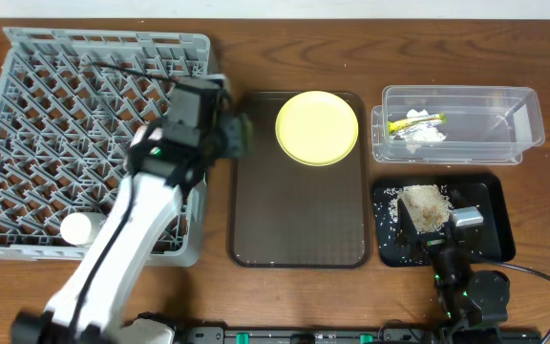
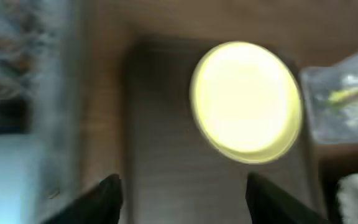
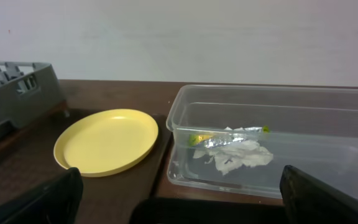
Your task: Sort waste into correct bins and load items into the dishwasher
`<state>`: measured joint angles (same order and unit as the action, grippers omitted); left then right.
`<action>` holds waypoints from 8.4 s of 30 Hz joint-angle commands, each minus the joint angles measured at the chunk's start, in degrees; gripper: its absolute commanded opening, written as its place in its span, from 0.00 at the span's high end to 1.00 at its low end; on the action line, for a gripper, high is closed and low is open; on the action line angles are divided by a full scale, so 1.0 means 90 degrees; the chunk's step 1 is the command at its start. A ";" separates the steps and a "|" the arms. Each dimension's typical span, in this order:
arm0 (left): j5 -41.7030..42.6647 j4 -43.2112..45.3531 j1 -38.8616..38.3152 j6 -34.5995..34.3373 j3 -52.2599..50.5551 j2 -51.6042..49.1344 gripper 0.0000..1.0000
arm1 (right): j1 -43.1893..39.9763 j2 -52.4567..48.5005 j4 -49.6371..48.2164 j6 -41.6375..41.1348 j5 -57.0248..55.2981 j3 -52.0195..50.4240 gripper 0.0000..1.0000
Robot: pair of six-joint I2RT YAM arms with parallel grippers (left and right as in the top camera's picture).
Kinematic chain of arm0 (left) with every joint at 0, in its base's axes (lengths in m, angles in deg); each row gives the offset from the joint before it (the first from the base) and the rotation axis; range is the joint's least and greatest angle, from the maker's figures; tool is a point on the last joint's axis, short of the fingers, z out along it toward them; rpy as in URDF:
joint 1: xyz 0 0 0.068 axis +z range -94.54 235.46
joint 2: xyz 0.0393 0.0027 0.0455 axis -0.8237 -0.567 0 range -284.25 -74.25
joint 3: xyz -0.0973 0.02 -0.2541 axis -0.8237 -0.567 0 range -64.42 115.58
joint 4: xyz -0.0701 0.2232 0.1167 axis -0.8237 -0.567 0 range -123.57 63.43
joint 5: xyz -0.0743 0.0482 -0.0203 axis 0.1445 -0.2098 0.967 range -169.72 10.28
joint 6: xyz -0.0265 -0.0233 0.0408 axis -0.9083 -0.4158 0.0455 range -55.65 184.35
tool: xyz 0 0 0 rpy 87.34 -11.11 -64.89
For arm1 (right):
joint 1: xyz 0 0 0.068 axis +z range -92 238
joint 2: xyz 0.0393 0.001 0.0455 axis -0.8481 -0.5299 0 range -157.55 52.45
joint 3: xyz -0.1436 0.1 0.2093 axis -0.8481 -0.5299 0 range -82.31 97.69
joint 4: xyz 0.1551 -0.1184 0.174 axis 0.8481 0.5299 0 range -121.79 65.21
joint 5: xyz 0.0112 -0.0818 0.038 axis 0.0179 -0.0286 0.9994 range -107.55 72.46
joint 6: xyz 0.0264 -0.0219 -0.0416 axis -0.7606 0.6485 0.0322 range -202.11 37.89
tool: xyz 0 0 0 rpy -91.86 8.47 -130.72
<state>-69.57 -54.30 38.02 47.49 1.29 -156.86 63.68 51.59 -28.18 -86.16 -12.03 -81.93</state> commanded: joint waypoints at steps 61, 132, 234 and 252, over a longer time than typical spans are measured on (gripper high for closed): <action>0.2654 0.0935 -0.0410 -0.0512 -0.0119 -0.3657 0.92 | -0.0044 0.0012 0.0027 0.0032 -0.0017 -0.0007 0.01; -0.5452 -0.0367 0.3002 0.2574 -0.0027 0.0476 0.50 | -0.0044 0.0012 0.0024 0.0032 -0.0015 -0.0007 0.01; -0.3577 -0.0763 0.3147 0.1197 -0.0104 -0.1416 0.62 | -0.0044 0.0012 0.0027 0.0032 -0.0015 -0.0007 0.01; -0.3582 -0.0935 0.2958 0.1146 -0.0056 -0.1622 0.92 | -0.0046 0.0012 0.0027 0.0032 -0.0015 -0.0007 0.01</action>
<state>-99.77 -61.01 65.21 57.91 0.77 -172.40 63.68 51.59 -28.18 -86.16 -12.03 -81.93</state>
